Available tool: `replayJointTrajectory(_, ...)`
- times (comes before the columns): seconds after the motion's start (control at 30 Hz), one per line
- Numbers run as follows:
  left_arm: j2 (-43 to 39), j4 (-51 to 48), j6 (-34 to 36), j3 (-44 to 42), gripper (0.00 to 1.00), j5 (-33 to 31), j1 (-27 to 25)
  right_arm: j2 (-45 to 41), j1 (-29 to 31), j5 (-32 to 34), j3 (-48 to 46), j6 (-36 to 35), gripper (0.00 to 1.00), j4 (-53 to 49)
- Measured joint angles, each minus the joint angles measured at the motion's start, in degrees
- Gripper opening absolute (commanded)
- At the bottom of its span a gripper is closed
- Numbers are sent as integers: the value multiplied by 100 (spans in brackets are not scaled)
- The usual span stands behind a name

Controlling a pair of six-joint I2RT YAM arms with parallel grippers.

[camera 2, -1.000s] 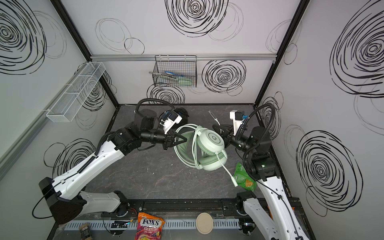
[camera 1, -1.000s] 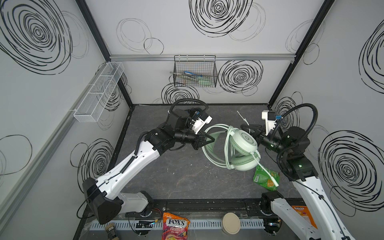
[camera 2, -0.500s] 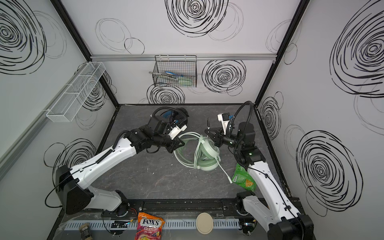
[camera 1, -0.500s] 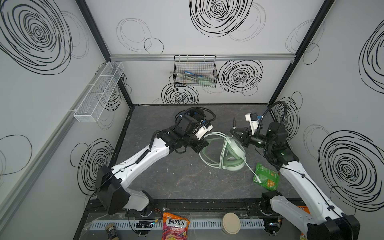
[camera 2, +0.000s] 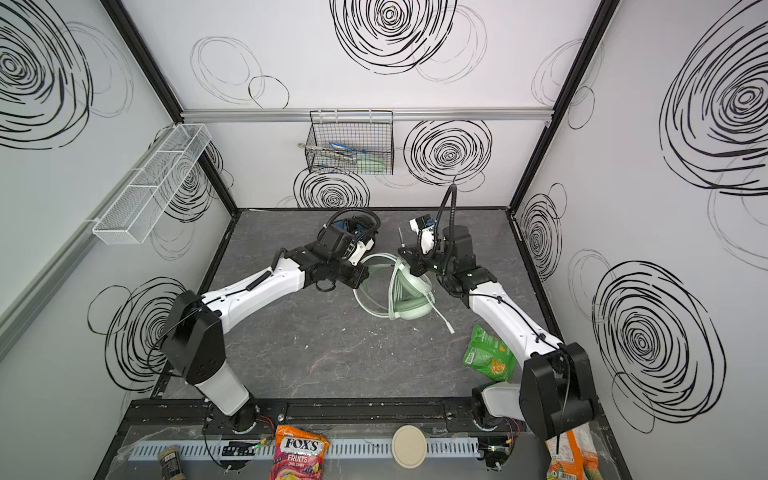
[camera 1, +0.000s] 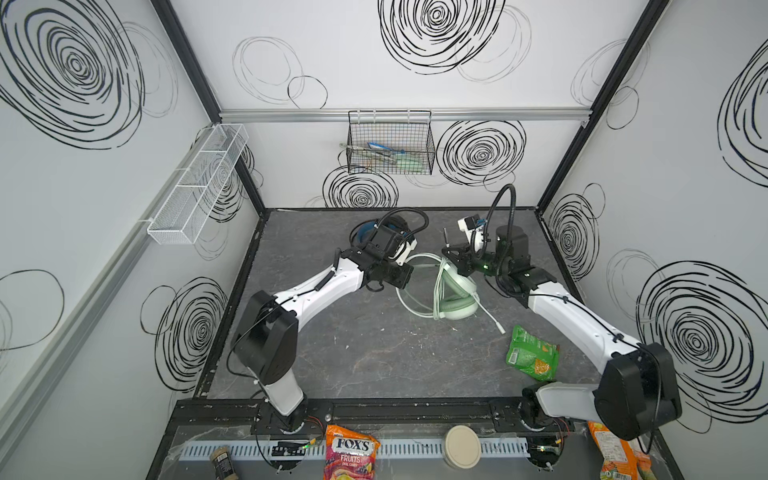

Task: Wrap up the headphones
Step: 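Lower the wrapped headset onto the table with both grippers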

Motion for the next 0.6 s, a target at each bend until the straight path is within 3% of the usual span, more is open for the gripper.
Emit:
replayJointTrajectory(0.3,1814,-496,13,1851,0,-555,144,1471,-282,809,579,-881,5,459)
replayJointTrajectory(0.6,3038,-577,-793,3685,0,-852,129,3484,-741,809,2645,-1303,5,605)
